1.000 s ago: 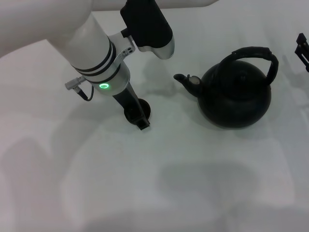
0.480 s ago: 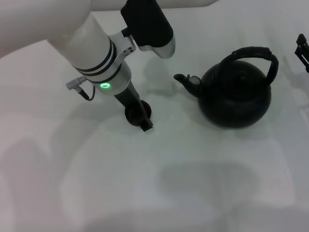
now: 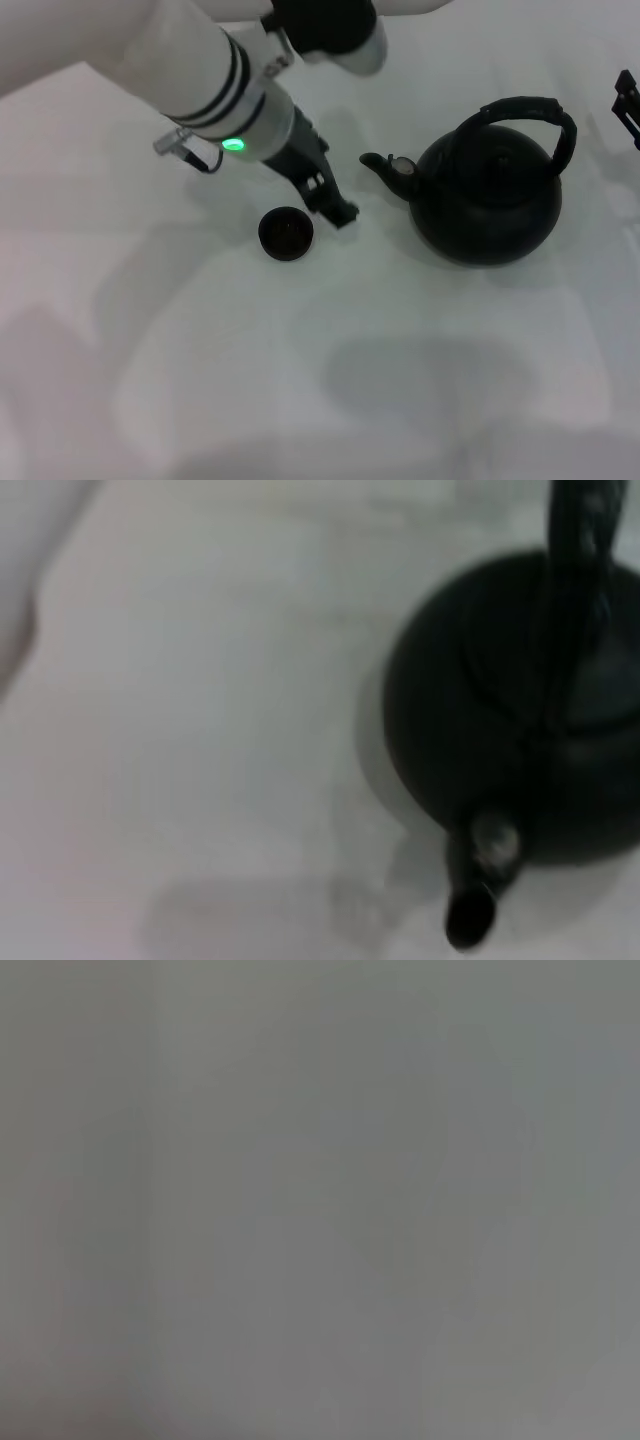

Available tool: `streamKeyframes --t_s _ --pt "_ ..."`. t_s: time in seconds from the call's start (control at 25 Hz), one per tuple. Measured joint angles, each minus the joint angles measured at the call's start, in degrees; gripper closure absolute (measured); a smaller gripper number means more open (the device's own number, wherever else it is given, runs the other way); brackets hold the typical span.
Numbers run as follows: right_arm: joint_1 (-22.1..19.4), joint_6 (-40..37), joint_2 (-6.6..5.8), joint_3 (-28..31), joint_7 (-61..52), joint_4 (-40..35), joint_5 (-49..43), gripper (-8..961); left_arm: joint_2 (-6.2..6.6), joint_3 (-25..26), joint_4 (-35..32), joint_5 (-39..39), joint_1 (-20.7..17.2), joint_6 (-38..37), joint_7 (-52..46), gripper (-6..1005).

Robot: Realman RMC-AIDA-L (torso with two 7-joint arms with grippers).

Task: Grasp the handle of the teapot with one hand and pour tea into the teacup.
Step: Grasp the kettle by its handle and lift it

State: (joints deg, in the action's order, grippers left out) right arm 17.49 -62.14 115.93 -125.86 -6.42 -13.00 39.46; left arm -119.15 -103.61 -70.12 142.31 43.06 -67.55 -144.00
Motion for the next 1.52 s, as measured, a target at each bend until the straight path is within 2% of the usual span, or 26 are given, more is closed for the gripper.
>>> streamKeyframes --t_s 0.16,0.2,0.52,0.72,0.96,1.16,1.28,1.52 --pt "0.0 0.0 0.0 0.0 0.0 0.06 0.0 108 -0.02 2.36 -2.34 -1.17 -1.46 2.23 1.14 119" --pt "0.0 0.0 0.0 0.0 0.0 0.07 0.0 108 0.06 2.53 -3.83 -1.37 -2.78 4.38 1.63 118" --pt "-0.02 0.0 0.0 0.0 0.0 0.17 0.0 108 0.06 3.4 -7.94 -3.81 -6.17 7.96 3.85 118" --pt "-0.1 -0.05 0.0 0.0 0.0 0.17 0.0 108 0.06 4.7 -10.5 -8.9 -11.39 15.92 6.85 117" --pt "-0.1 -0.1 -0.08 0.0 0.0 0.24 0.0 109 0.07 6.07 -10.26 -20.87 -18.86 31.55 12.74 117" --pt "-0.06 -0.4 -0.09 0.09 0.0 0.26 0.0 108 0.04 5.75 -6.19 -36.19 -23.85 44.98 20.95 116" --pt "0.04 -0.52 -0.09 0.09 0.0 0.26 0.0 108 -0.02 5.68 -2.72 -46.58 -25.29 50.82 27.93 116" --pt "0.18 -0.77 -0.16 0.09 0.0 0.26 0.0 108 -0.01 6.12 3.79 -57.56 -25.23 58.14 30.71 117"
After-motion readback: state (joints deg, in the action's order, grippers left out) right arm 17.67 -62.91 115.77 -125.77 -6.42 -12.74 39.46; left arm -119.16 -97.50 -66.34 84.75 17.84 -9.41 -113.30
